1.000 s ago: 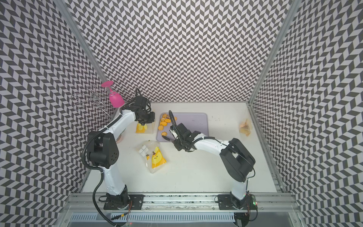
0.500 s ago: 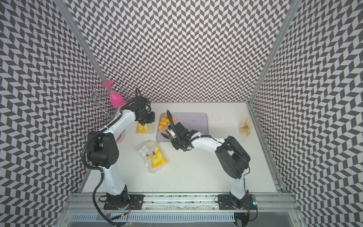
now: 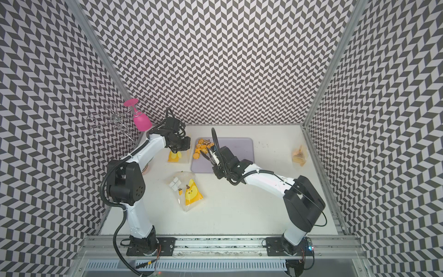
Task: Put the cookies into a resealable bag to prevent moisture
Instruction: Pick up the cookie from the tray, then place the cookie in the ziploc bag.
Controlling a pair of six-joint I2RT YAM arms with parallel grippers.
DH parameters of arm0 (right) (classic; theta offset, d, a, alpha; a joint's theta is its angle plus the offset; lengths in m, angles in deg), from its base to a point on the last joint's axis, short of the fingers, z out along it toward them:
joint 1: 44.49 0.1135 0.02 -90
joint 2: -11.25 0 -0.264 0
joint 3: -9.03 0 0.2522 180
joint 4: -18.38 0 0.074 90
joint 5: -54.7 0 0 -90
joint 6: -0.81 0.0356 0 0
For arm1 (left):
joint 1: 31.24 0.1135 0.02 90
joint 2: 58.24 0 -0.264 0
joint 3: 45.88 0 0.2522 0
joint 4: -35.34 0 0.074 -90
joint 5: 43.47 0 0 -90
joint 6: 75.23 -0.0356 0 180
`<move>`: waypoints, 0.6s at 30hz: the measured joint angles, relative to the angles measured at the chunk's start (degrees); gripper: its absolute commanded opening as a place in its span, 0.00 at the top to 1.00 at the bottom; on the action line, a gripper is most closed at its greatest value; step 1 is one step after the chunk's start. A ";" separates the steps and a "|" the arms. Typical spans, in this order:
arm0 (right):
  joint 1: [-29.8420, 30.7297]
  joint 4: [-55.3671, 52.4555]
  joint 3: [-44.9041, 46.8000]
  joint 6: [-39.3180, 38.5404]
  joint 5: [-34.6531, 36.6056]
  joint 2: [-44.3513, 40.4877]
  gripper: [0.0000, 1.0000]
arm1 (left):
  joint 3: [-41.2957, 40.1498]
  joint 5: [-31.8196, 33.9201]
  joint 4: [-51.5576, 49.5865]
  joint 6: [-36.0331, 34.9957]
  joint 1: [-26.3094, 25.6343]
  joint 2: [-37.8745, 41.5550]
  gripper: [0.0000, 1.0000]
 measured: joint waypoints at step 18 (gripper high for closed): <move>0.00 -1.27 -6.67 -0.35 -0.92 1.33 0.80 | -0.11 -2.97 0.11 -0.72 -0.79 -1.57 1.00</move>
